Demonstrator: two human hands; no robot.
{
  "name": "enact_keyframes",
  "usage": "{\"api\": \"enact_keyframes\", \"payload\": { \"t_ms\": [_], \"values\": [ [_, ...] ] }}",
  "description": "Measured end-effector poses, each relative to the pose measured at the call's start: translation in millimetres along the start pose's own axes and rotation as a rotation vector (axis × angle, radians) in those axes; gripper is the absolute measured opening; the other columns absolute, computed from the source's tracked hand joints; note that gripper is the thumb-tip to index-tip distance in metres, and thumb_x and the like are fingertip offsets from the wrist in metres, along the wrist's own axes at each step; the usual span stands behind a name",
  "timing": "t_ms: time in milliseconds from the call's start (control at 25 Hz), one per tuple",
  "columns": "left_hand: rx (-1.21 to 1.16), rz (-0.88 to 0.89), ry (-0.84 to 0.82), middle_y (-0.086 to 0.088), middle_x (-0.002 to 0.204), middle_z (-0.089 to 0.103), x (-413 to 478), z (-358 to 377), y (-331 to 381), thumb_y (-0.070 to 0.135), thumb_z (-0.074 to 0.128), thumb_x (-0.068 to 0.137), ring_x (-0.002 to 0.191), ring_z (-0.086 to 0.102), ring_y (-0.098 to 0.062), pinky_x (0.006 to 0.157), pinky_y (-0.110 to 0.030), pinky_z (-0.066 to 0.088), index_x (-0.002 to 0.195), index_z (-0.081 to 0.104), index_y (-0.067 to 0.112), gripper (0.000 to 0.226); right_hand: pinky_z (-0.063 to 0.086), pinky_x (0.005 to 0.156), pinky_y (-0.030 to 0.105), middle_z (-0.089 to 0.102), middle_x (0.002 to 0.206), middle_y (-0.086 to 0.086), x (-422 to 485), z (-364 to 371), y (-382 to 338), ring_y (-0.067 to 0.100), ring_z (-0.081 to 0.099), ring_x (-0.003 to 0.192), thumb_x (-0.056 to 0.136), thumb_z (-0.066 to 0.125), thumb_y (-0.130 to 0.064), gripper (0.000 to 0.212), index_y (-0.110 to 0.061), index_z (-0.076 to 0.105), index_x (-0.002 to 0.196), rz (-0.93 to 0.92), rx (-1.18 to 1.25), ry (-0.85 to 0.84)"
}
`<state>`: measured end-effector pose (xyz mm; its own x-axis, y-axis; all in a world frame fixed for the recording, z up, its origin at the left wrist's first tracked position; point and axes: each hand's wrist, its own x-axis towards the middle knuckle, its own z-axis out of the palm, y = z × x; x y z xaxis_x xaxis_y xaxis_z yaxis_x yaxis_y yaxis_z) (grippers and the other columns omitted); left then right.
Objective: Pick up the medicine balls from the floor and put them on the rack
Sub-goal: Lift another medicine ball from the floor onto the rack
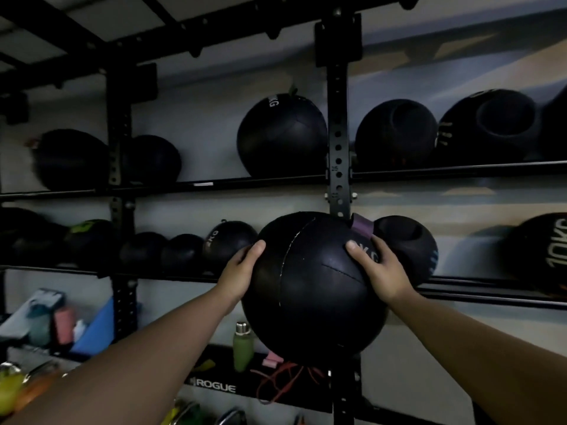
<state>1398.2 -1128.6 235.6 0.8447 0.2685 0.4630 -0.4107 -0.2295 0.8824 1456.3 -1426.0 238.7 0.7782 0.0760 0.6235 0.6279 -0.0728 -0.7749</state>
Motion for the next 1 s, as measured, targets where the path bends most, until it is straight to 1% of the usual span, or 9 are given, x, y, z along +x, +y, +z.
{"api": "enact_keyframes", "payload": {
  "t_ms": [200,360,440,520,600,680,800,920,1000],
  "values": [
    [0.016,-0.01,0.09,0.0,0.127,0.077,-19.9,-24.4,21.2,0.089,0.065,0.062,0.119,0.071,-0.02,0.113,-0.047,0.051,0.135,0.071,0.026,0.096,0.047,0.108,0.041,0.06,0.141,-0.002,-5.0,17.5,-20.9,0.014,0.062,0.118,0.057,0.072,-0.09,0.104,-0.035,0.054,0.143,-0.032,0.066,-0.069],
    [0.06,0.023,0.148,0.001,0.123,0.079,-36.1,-45.6,44.8,0.098,0.067,0.055,0.118,0.073,-0.018,0.113,-0.046,0.051,0.13,0.074,0.027,0.104,0.044,0.114,0.047,0.055,0.15,0.001,-7.4,31.6,-43.4,0.022,0.056,0.132,0.06,0.072,-0.089,0.115,-0.028,0.048,0.155,-0.042,0.102,-0.114],
    [0.073,0.03,0.169,0.0,0.123,0.079,-44.0,-58.0,58.6,0.1,0.067,0.052,0.118,0.073,-0.019,0.113,-0.046,0.05,0.13,0.075,0.026,0.108,0.052,0.102,0.033,0.068,0.132,-0.012,-12.3,39.0,-61.6,0.01,0.065,0.121,0.055,0.072,-0.092,0.091,-0.049,0.062,0.135,-0.068,0.136,-0.14],
    [0.078,0.014,0.181,-0.001,0.123,0.079,-49.7,-69.0,72.4,0.096,0.066,0.057,0.118,0.073,-0.02,0.112,-0.045,0.051,0.131,0.074,0.025,0.103,0.05,0.077,0.007,0.072,0.102,-0.035,-10.3,46.4,-76.9,-0.014,0.067,0.097,0.051,0.072,-0.094,0.057,-0.068,0.067,0.101,-0.085,0.161,-0.147],
    [0.073,0.0,0.202,-0.001,0.121,0.08,-52.6,-82.6,82.0,0.093,0.063,0.061,0.117,0.073,-0.021,0.106,-0.042,0.054,0.13,0.074,0.025,0.098,0.046,0.069,0.001,0.069,0.094,-0.042,-4.7,58.7,-92.7,-0.019,0.065,0.089,0.056,0.073,-0.091,0.05,-0.064,0.067,0.098,-0.119,0.173,-0.141],
    [0.054,0.025,0.211,-0.001,0.116,0.081,-48.3,-98.1,88.8,0.089,0.062,0.064,0.113,0.075,-0.021,0.1,-0.039,0.056,0.126,0.077,0.024,0.091,0.049,0.078,0.009,0.073,0.102,-0.033,2.6,74.9,-105.1,-0.013,0.067,0.094,0.058,0.074,-0.089,0.06,-0.057,0.067,0.108,-0.139,0.172,-0.133],
    [0.03,0.095,0.224,0.002,0.112,0.083,-29.7,-130.1,93.9,0.085,0.064,0.063,0.108,0.077,-0.015,0.1,-0.035,0.055,0.12,0.079,0.026,0.083,0.053,0.095,0.027,0.074,0.115,-0.019,19.6,107.2,-115.2,0.005,0.069,0.108,0.058,0.077,-0.084,0.08,-0.043,0.065,0.125,-0.152,0.189,-0.156],
    [0.005,0.131,0.222,0.003,0.118,0.081,0.6,-172.4,94.6,0.086,0.068,0.061,0.115,0.074,-0.016,0.106,-0.035,0.052,0.126,0.076,0.027,0.089,0.049,0.109,0.039,0.065,0.137,-0.003,40.9,150.0,-127.2,0.016,0.064,0.122,0.056,0.074,-0.084,0.112,-0.025,0.053,0.149,-0.175,0.141,-0.145],
    [-0.011,0.169,0.214,0.002,0.123,0.079,29.5,-206.6,97.2,0.085,0.07,0.06,0.118,0.073,-0.017,0.111,-0.039,0.051,0.129,0.074,0.025,0.091,0.047,0.112,0.043,0.061,0.142,0.002,57.7,185.7,-137.9,0.02,0.061,0.126,0.056,0.073,-0.084,0.116,-0.022,0.051,0.152,-0.2,0.12,-0.103]
  ]
}}
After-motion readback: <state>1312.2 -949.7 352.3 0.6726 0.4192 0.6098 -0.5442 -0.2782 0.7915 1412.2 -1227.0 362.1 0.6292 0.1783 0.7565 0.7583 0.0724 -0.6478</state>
